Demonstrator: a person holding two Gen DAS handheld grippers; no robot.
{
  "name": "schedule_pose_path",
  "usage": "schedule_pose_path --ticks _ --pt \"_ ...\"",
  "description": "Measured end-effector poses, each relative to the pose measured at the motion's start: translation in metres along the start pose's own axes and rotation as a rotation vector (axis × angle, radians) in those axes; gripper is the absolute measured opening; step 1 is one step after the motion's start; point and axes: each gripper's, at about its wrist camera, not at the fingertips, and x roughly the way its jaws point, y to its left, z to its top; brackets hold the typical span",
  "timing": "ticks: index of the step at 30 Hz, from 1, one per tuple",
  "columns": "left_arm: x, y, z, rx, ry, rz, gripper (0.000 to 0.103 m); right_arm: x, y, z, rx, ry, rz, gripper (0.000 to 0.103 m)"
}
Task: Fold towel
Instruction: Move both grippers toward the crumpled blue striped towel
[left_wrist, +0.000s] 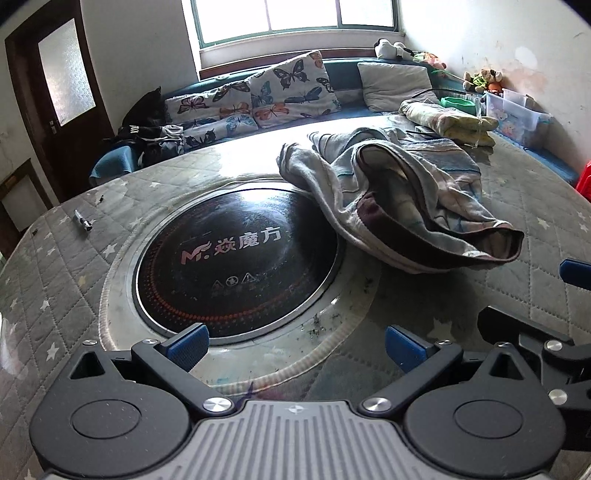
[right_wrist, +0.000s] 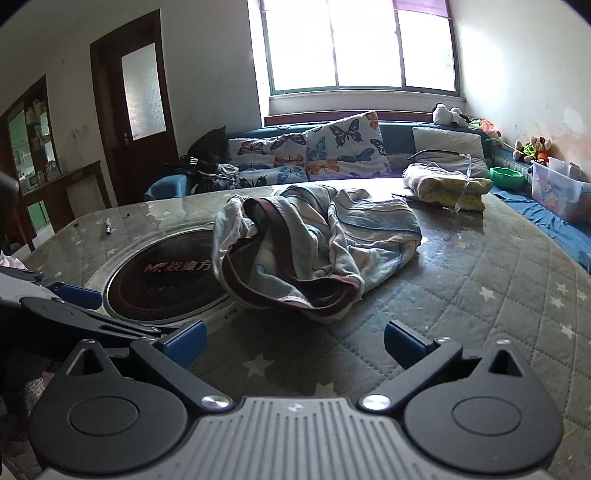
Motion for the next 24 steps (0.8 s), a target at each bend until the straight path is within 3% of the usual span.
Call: schedule_pose_path --ticks 4,16,24 --pt "0.009 -0.021 0.003 0.016 -0.001 -0.005 0.103 0.003 -0.002 0.002 0.006 -0.001 -0.016 0.103" --pt "0.010 -0.009 0.007 0.076 -0.034 0.014 0.103 0.003 0.008 0.000 0.042 -0.006 -0.041 0.103" --pt "-0.002 -0.006 0.005 0.061 -0.042 -0.020 0.103 -0.007 0.014 -0.004 0.065 -0.025 -0.054 0.099"
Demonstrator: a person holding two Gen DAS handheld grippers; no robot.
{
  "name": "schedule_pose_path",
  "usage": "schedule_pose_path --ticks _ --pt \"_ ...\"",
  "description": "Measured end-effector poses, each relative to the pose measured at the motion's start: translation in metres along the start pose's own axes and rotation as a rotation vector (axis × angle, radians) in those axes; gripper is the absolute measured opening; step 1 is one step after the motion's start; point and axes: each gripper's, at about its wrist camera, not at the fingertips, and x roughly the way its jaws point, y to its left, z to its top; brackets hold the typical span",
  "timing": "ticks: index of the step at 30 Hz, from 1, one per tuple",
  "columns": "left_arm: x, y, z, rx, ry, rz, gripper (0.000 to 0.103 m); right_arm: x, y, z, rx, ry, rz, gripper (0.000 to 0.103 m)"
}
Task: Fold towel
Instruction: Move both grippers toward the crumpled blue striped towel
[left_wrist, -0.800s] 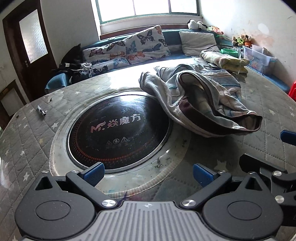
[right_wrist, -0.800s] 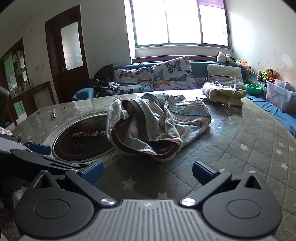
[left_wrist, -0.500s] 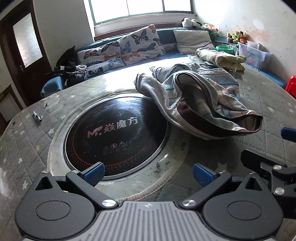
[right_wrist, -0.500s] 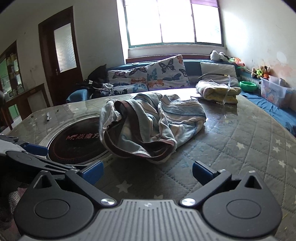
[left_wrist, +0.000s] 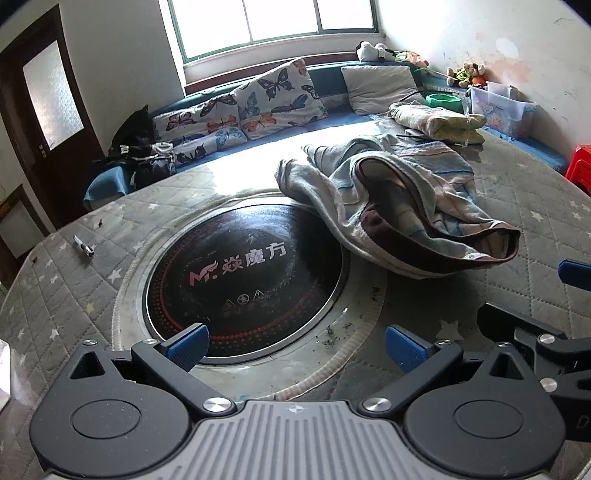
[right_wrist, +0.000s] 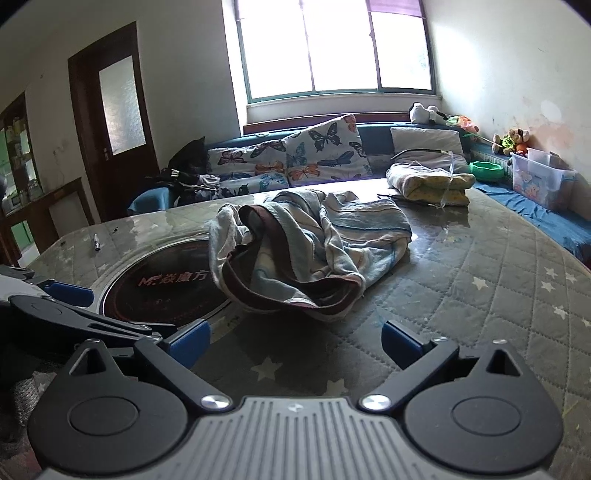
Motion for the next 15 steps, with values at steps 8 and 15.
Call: schedule_pose_path --ticks 8,15 --pt "-0.0040 0.0030 0.0024 -0.035 -0.009 -0.033 0.103 -0.0053 0.0014 0.0046 -0.002 0.001 -0.017 0.097" --pt "0.0022 0.0030 0.0060 -0.042 0.007 -0.039 0.103 -0.0002 0.0014 0.0079 -0.006 0.015 -0.019 0.096"
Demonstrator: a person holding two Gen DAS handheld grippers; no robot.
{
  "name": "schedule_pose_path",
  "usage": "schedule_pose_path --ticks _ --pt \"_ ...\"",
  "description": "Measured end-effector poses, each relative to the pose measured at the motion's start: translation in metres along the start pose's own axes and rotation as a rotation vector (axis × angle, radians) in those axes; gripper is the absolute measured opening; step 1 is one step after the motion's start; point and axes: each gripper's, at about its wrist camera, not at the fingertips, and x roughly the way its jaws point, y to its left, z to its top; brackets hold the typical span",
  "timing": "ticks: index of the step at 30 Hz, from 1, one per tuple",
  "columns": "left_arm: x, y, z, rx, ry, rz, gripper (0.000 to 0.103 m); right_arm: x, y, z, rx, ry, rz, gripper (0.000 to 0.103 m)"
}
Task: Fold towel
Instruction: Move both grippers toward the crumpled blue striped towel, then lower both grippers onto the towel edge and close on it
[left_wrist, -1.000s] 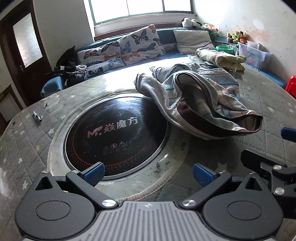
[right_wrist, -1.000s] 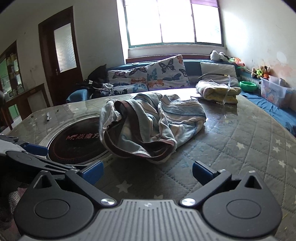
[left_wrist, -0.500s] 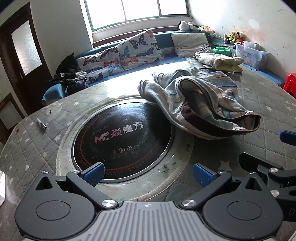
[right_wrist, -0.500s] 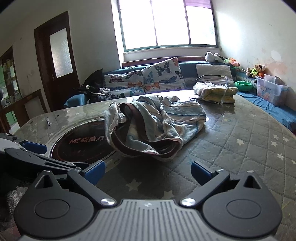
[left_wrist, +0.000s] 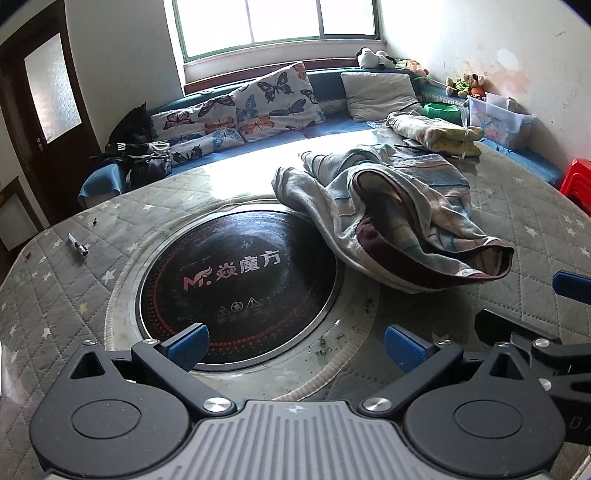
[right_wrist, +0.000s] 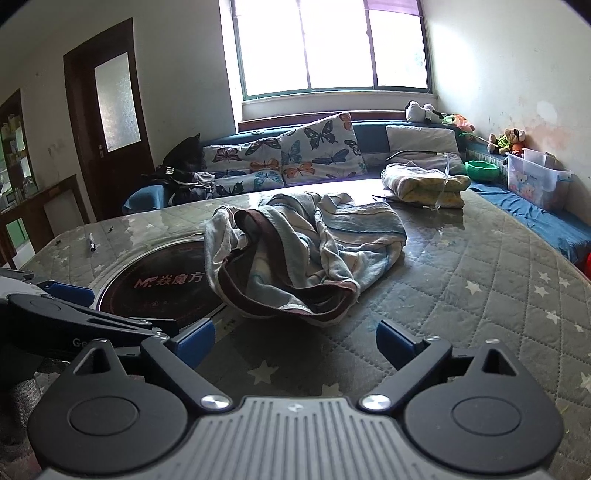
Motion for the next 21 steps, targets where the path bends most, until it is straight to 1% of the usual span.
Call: schedule_pose_path --ticks 2,14,17,21 --pt "0.003 0.000 0.001 0.004 0.007 0.003 0.103 0.002 0.000 0.000 -0.001 0.006 0.002 0.094" --pt "0.016 0.003 0.005 0.008 0.030 0.005 0.103 0.015 0.000 0.006 -0.018 0.026 0.007 0.093" --pt "0.017 0.004 0.007 0.011 0.030 0.003 0.103 0.017 0.000 0.008 -0.017 0.027 0.011 0.092" --pt "0.016 0.006 0.014 0.013 0.011 0.003 0.103 0.019 0.000 0.012 -0.028 0.024 0.018 0.092"
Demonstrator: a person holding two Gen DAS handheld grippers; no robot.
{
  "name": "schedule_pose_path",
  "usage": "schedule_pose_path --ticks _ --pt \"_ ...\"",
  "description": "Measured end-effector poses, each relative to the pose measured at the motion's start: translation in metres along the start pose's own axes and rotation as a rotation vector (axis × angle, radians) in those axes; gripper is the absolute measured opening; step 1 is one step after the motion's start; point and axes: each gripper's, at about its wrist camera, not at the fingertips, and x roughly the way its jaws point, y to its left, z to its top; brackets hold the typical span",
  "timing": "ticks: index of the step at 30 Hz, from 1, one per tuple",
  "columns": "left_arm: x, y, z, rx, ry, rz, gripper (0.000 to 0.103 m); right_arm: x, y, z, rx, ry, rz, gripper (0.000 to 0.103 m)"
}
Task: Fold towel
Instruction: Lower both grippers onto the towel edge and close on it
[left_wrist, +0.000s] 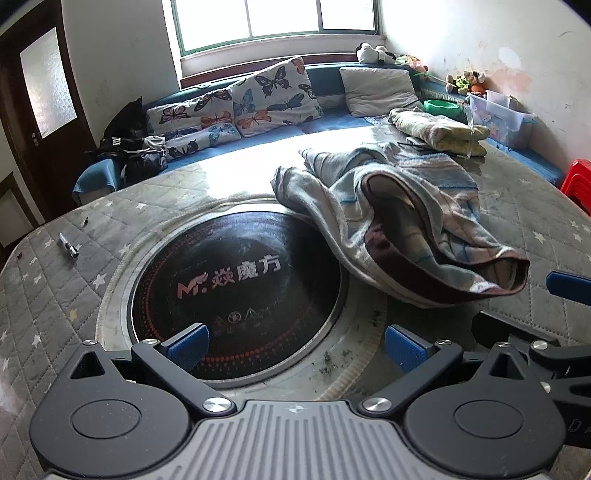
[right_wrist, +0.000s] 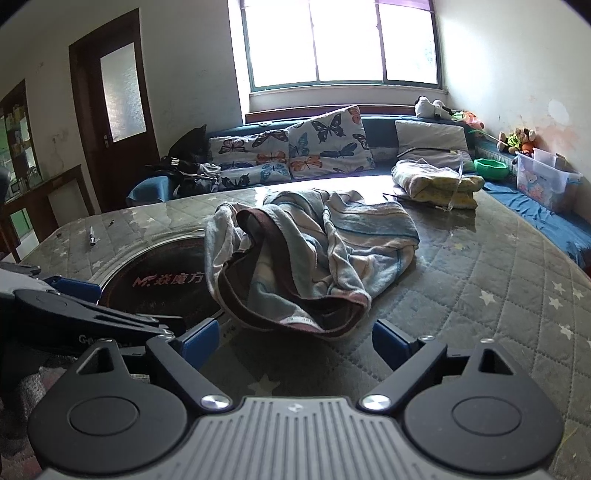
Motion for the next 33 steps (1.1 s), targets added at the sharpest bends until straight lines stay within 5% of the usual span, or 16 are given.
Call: schedule_pose_path --ticks 33 --pt "0.028 0.037 0.071 -0.064 -0.059 0.046 0.102 0.055 -0.023 0.066 -0.052 0.015 -0.007 0.083"
